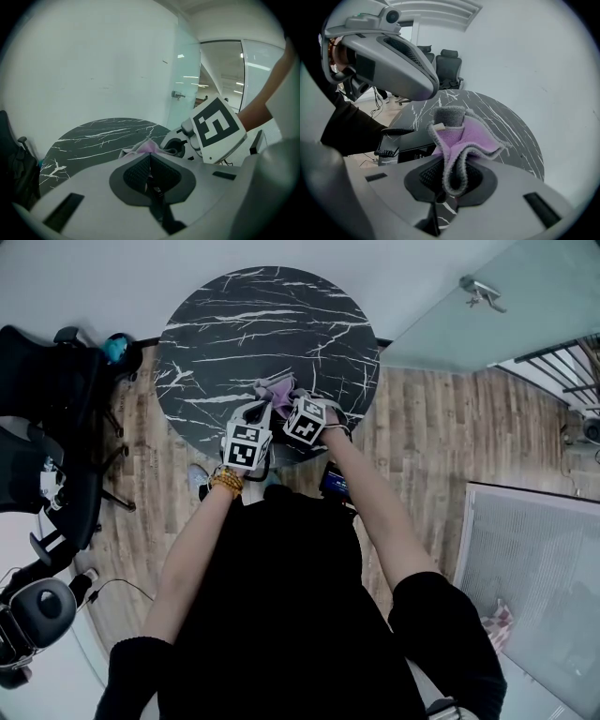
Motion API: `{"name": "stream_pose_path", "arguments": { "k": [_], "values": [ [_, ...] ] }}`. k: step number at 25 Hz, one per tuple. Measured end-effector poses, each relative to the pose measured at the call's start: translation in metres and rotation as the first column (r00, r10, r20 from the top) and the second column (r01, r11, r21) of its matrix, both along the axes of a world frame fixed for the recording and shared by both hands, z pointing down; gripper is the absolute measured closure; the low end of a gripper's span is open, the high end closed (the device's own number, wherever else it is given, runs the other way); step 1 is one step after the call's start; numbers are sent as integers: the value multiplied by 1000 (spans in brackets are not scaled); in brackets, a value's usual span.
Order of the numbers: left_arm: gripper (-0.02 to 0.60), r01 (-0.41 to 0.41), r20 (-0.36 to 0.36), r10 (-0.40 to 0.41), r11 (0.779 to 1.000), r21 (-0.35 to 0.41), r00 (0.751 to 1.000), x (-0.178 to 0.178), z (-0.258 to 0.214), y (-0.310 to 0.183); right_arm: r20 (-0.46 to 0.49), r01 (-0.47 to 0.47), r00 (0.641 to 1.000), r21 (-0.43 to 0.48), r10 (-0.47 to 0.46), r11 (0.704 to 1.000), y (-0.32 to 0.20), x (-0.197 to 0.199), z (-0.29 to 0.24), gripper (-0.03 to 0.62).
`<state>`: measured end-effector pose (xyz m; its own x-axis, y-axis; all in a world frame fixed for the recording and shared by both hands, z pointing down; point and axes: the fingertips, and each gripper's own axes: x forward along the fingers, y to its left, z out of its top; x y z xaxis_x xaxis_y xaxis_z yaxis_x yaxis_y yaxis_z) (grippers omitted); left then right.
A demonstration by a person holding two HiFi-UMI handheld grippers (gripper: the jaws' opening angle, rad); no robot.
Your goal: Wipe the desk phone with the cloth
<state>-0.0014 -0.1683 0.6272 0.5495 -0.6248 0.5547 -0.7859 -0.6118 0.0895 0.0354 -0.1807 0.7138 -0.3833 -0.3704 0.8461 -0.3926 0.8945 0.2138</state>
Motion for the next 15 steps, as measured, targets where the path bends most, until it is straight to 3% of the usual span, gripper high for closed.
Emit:
{"name": "stream_pose_path", "arguments": {
  "k": [15],
  "values": [
    [569,1,14,0,999,-33,1000,-5,15,9,21,-13,1000,-32,13,999,13,-4,4,539]
  ]
}}
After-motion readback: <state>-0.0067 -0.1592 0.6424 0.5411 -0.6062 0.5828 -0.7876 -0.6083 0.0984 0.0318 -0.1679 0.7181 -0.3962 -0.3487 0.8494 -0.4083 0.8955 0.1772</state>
